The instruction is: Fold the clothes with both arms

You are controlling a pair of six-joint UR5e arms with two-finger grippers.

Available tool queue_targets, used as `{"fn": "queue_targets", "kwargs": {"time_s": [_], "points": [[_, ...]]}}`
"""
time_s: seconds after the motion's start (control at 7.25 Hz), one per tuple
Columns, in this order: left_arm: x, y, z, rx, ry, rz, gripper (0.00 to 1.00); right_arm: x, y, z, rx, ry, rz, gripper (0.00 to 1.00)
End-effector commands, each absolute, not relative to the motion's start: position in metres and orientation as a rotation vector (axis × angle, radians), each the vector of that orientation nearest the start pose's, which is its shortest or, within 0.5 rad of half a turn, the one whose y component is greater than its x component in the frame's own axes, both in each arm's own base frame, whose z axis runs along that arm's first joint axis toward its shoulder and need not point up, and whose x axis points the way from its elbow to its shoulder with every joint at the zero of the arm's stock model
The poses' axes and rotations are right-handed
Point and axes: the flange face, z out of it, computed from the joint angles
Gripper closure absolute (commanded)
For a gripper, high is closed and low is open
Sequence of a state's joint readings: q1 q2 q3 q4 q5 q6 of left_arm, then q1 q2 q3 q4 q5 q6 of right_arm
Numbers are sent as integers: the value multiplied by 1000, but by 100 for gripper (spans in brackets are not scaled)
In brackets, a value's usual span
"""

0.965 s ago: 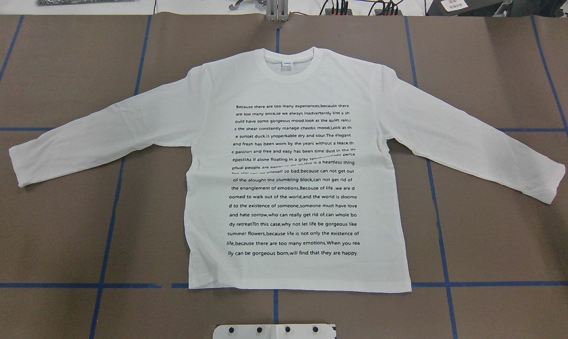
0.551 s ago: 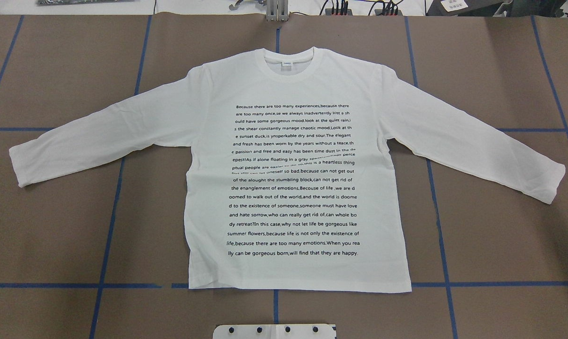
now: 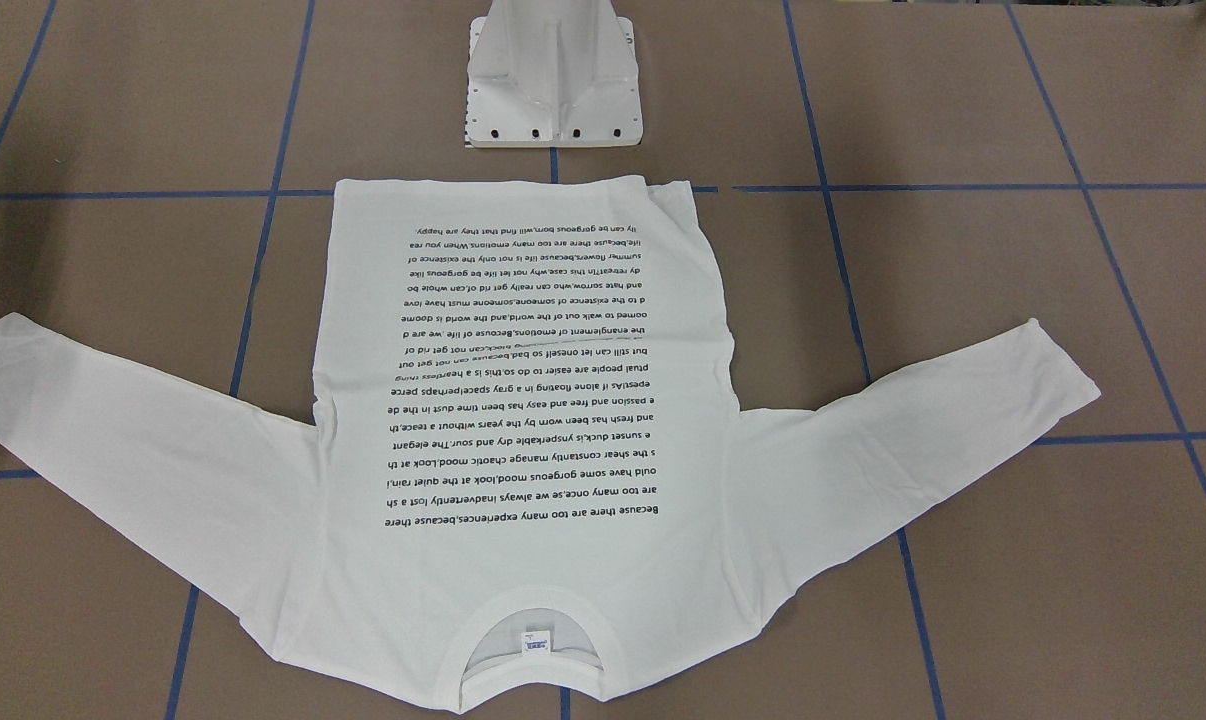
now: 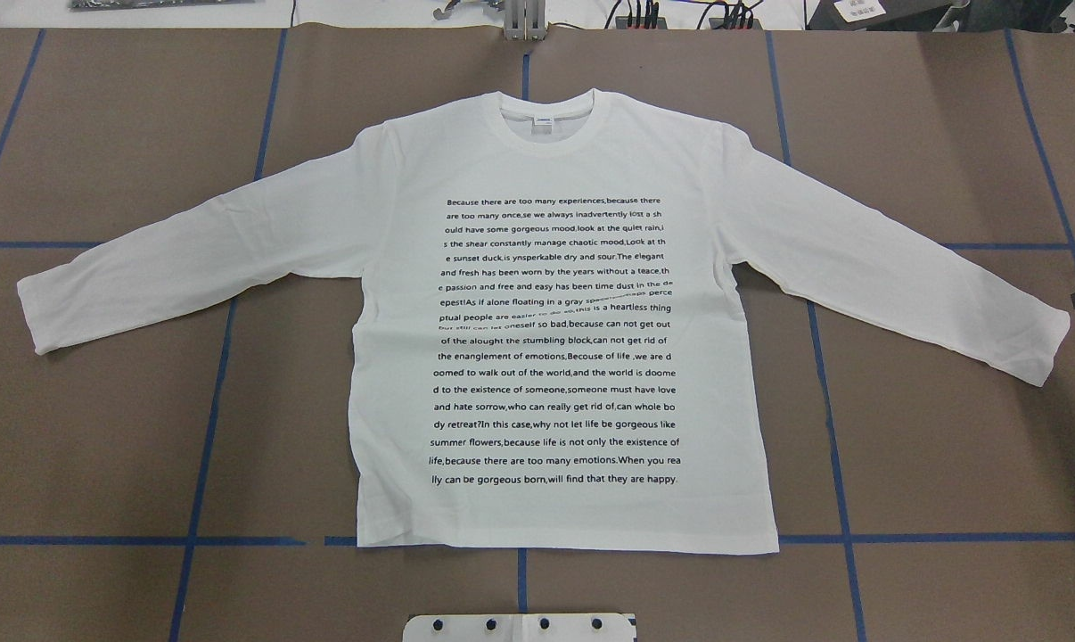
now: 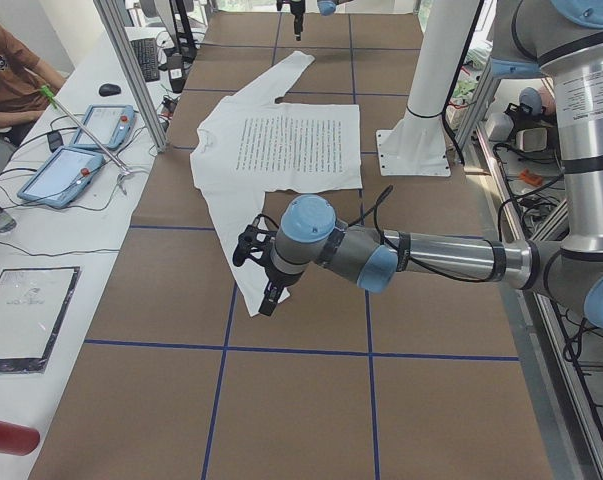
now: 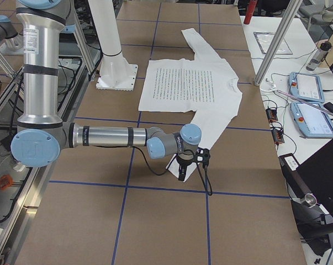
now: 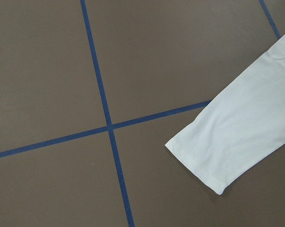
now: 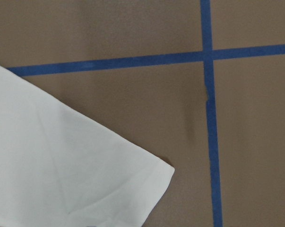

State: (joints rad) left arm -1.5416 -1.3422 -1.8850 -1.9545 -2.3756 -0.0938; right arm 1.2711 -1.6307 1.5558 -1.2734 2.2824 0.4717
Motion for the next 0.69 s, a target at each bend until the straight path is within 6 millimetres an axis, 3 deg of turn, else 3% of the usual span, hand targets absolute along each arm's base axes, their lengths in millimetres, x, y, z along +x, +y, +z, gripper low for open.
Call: {"fn": "queue_targets", "kwargs": {"time_s": [0.0, 0.14, 0.28, 0.55], "points": [[-49, -416, 551, 408, 815, 134, 0, -82, -483, 704, -44, -717, 85, 4], [-50, -416, 552, 408, 812, 133, 0, -86, -488, 711, -33, -728, 101, 6], [-50, -416, 552, 409, 812, 134, 0, -103, -489, 704, -46, -740, 118, 12], [-50, -415, 552, 405, 814, 132, 0, -111, -488, 707, -42, -745, 97, 11]]}}
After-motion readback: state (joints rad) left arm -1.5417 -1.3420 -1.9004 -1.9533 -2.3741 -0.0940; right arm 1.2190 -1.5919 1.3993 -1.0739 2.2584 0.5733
